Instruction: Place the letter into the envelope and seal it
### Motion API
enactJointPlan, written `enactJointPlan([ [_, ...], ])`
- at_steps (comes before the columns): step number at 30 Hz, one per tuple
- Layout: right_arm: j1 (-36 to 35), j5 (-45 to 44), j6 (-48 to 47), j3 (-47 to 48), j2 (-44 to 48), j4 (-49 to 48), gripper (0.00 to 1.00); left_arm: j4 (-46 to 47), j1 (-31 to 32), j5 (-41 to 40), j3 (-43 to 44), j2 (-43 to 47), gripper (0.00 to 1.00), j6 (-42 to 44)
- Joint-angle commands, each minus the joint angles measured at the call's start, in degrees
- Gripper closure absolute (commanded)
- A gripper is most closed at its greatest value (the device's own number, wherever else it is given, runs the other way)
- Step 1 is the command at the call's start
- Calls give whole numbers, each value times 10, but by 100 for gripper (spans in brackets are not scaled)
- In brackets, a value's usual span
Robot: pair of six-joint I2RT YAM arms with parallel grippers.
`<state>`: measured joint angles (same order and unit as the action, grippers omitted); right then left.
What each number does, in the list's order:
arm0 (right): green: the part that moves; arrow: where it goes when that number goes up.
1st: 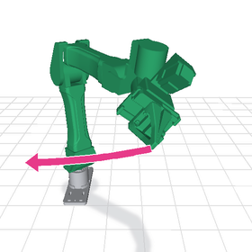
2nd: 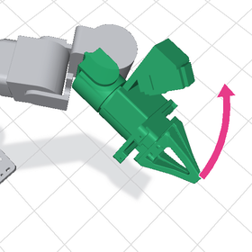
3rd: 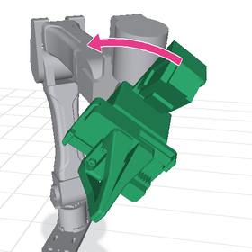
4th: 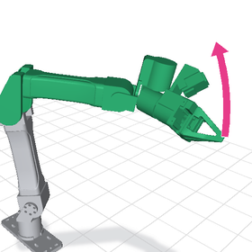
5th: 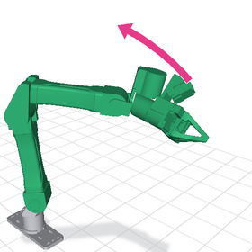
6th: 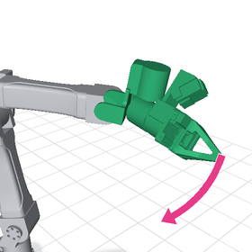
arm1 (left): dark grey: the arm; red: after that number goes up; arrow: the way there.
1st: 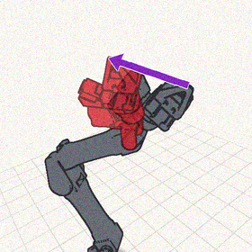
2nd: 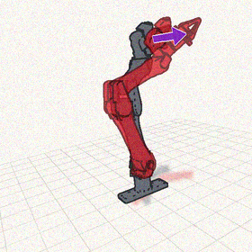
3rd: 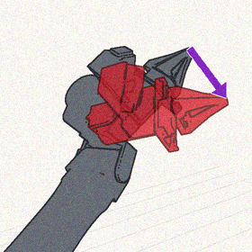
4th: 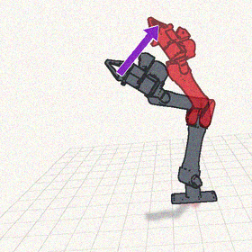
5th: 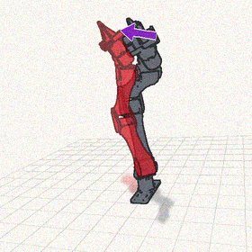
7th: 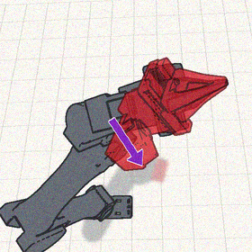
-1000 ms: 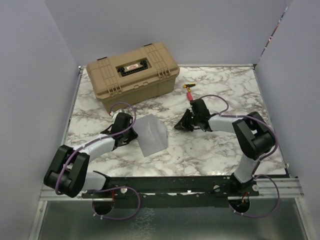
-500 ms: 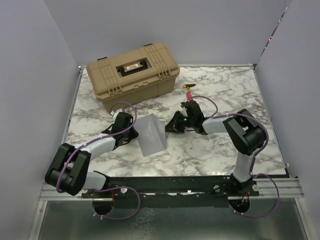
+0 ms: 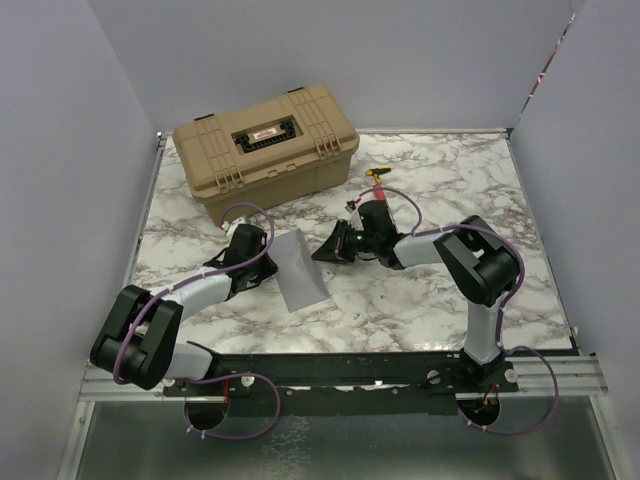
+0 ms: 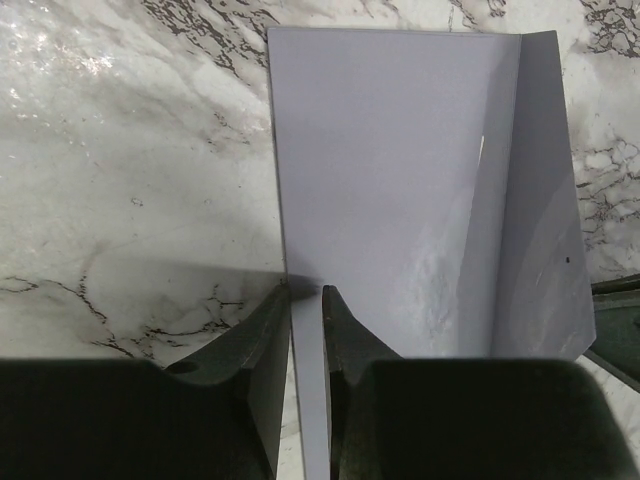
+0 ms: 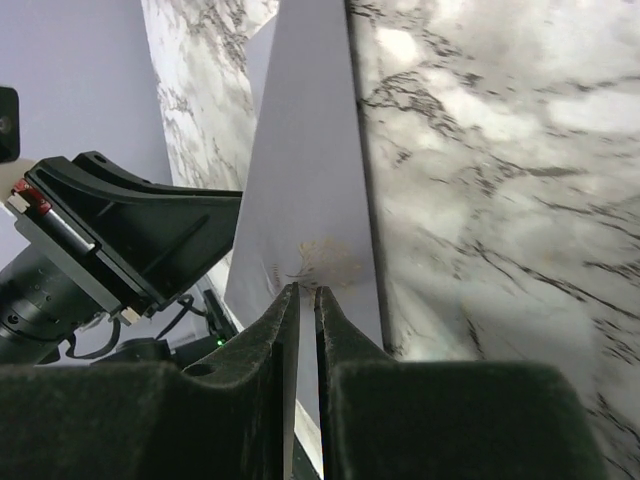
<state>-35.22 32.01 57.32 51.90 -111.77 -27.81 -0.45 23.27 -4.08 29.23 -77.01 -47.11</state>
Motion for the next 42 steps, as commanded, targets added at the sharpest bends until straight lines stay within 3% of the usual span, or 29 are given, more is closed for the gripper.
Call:
enactJointPlan([
  [1, -20, -17, -35, 36, -15, 33, 85, -36, 3, 14, -5, -19, 79, 4],
  [13, -107, -258, -175, 170, -36, 308, 84, -33, 3, 16, -3, -19, 79, 4],
  [26, -172, -424, -235, 252, -69, 442, 84, -34, 3, 34, 13, 14, 79, 10],
  [35, -189, -450, -246, 280, -97, 509, 85, 9, 3, 29, 38, 68, 77, 21],
  [42, -198, -417, -253, 232, -68, 495, 83, 161, 4, 88, 1, 14, 79, -29],
])
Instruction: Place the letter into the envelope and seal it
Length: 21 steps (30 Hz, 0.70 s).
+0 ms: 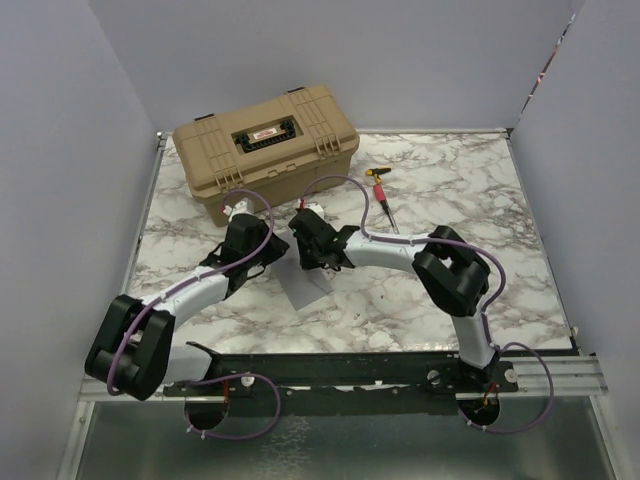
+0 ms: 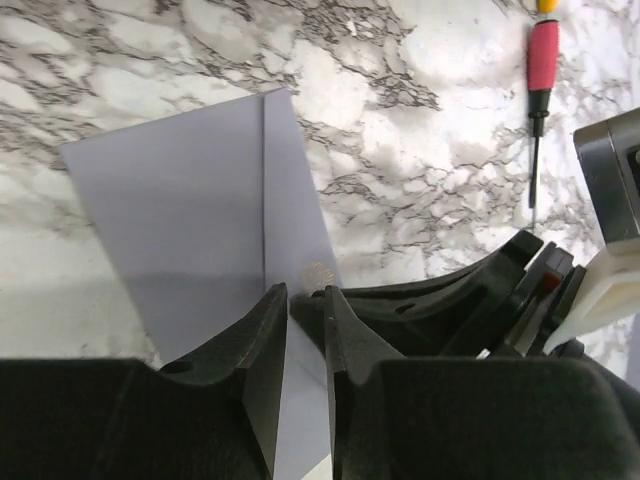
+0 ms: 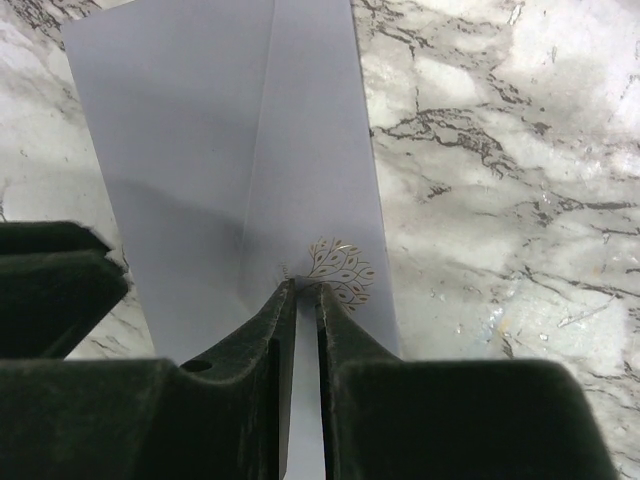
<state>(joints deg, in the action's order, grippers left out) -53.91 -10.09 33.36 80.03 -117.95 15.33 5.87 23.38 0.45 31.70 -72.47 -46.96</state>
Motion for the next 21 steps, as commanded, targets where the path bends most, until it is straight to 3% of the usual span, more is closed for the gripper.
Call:
enactJointPlan([
  [1, -12, 13, -12, -60, 2, 59, 83, 109, 4, 40, -28, -37, 80, -39],
  [14, -25, 54, 1, -126, 61, 63, 82, 169, 44, 71, -39, -82, 80, -29],
  [21, -28, 41, 2, -143, 86, 51, 81, 168, 51, 52, -51, -118, 89, -27],
])
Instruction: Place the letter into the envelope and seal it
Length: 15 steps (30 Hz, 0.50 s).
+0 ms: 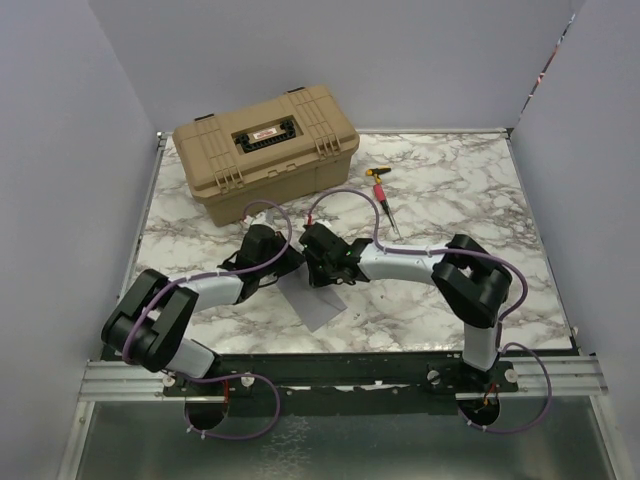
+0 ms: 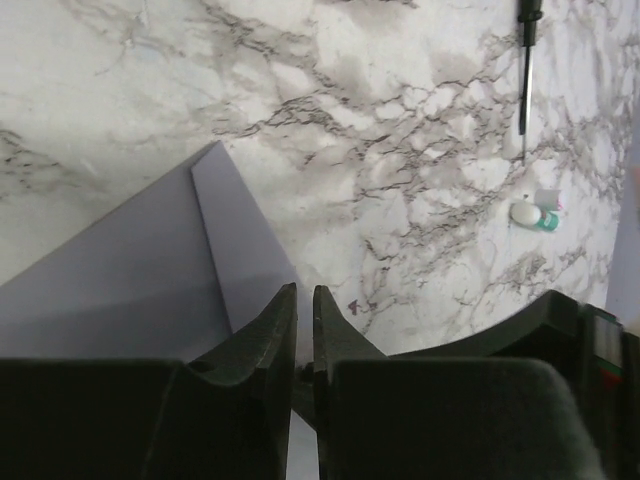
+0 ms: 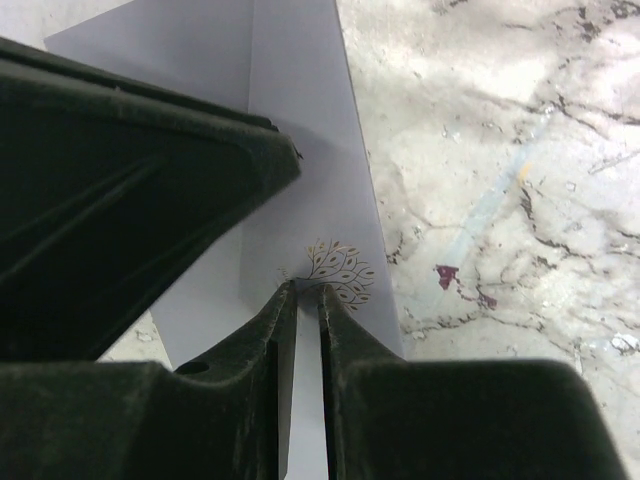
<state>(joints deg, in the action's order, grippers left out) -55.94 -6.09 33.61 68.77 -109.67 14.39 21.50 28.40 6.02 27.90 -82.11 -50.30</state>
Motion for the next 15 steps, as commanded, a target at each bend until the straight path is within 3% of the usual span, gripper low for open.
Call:
enactJointPlan([
  [1, -7, 1, -2, -33, 5, 60, 81, 11, 1, -5, -14, -26, 90, 8],
  [9, -11, 7, -24, -23, 7, 43, 80, -64, 2, -22, -14, -64, 100, 23],
  [15, -17, -35, -31, 22, -18, 36, 80, -87, 2, -35, -27, -62, 100, 23],
])
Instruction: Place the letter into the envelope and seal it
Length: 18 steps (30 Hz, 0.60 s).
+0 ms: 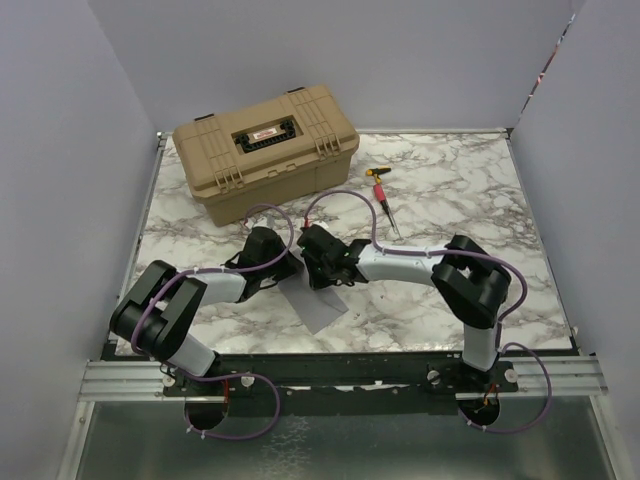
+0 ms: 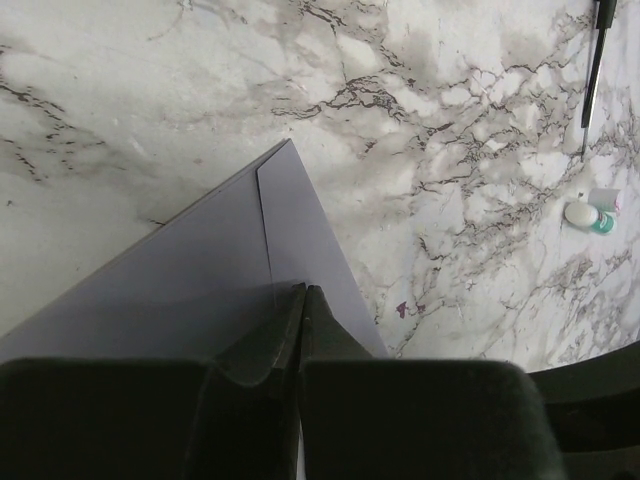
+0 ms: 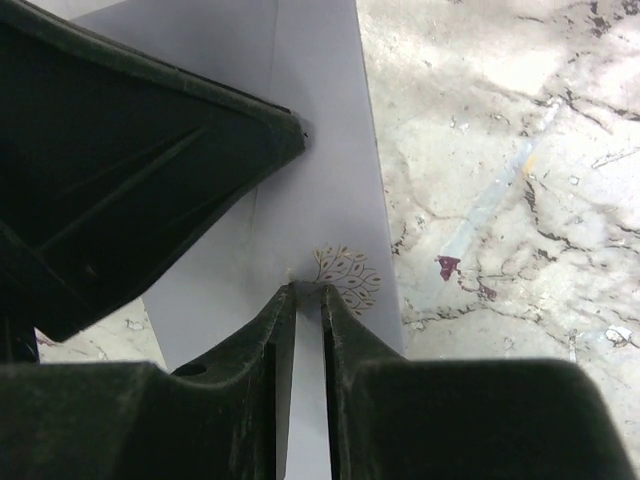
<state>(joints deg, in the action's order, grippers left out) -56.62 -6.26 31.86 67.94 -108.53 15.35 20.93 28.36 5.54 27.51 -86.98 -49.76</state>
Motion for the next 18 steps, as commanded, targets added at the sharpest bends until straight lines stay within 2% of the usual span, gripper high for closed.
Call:
enactJointPlan([
  [1, -11, -48, -11, 38, -34, 27, 80, -86, 2, -30, -22, -15, 100, 15],
  [8, -14, -76, -13, 74, -67, 17, 83, -110, 0, -31, -21, -21, 100, -9],
  [12, -22, -86, -9, 86, -89, 29, 83, -115, -8, -5, -30, -22, 100, -32],
  [18, -38, -95, -5, 78, -100, 43, 80, -111, -22, 18, -49, -20, 100, -53],
])
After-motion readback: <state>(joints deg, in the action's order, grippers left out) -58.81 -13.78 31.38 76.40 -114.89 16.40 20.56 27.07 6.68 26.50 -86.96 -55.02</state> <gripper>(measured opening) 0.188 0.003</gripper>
